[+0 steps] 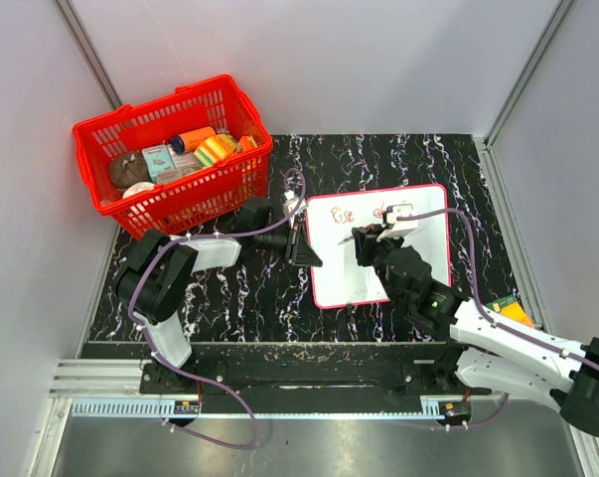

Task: Write a sentence on the whiteboard
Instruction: Write on the whiteboard with the whiteboard.

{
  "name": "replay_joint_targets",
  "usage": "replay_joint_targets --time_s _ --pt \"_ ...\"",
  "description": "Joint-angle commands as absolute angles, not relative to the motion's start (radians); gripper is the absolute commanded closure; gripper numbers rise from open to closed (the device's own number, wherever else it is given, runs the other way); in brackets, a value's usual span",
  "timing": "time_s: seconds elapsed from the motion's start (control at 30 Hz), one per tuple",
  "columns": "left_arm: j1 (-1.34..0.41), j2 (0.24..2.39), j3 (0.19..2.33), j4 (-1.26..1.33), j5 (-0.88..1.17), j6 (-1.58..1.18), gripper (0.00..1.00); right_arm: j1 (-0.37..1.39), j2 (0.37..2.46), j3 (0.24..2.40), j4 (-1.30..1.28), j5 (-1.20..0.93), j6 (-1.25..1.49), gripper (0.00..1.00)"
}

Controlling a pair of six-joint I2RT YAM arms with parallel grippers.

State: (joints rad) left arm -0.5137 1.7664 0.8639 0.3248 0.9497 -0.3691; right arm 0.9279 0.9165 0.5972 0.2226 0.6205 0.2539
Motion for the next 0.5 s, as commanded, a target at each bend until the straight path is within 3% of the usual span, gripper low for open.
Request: replay_joint_targets --time_s 0.0,0.47 --pt "-0.548 1.77 0.867 0.262 0.874 -0.267 1.0 0.936 0.926 0.588 0.291 0.673 0.252 1.0" --pt "-0.546 1.77 0.865 0.264 0.874 -0.268 1.0 0.937 0.925 0.534 0.264 0.695 0.29 1.0"
